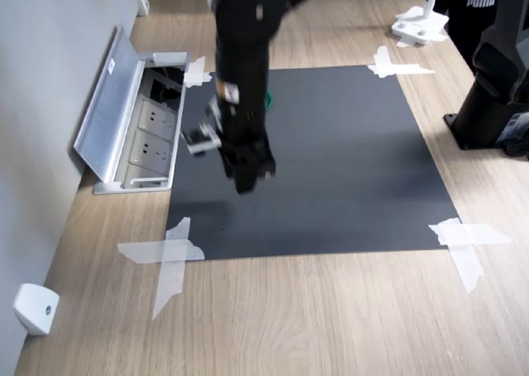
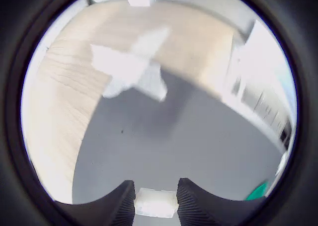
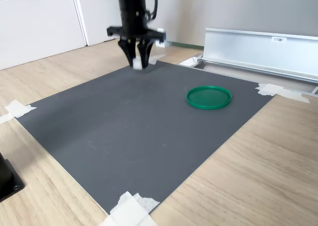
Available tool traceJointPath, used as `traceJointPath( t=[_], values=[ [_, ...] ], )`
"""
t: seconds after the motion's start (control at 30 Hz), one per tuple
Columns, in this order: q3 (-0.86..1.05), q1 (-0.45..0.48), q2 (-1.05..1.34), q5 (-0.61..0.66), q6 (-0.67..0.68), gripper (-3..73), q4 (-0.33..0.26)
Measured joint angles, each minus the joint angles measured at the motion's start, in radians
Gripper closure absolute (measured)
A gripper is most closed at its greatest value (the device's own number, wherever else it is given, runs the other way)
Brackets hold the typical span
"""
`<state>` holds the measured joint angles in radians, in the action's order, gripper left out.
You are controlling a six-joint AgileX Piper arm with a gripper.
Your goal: Grasp a white terminal and put it on the green lid.
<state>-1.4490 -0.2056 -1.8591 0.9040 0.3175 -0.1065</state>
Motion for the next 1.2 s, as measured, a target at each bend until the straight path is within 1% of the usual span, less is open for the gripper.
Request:
traceJointPath(
  t=[0.13,0.2,0.3,0.37,0.5,0.67,0.8,0.93,1.07,1.2],
  values=[
    [-0.055,0.099,0.053,0.092,0.121,37.6,0.009],
    [-0.064,0.153,0.063,0.132,0.153,37.6,0.031],
    [-0.065,0.235,0.066,0.170,0.182,37.6,0.080],
    [-0.065,0.285,0.066,0.177,0.200,37.6,0.106],
    [-0.061,0.378,0.066,0.172,0.244,37.6,0.113],
    [0.007,0.469,0.066,0.120,0.337,37.6,0.117],
    [0.091,0.507,0.066,0.042,0.387,37.6,0.117],
    [0.149,0.512,0.057,-0.033,0.405,37.6,0.114],
    [0.160,0.512,0.020,-0.062,0.412,37.6,0.092],
    [0.161,0.512,-0.015,-0.095,0.418,37.6,0.086]
  ],
)
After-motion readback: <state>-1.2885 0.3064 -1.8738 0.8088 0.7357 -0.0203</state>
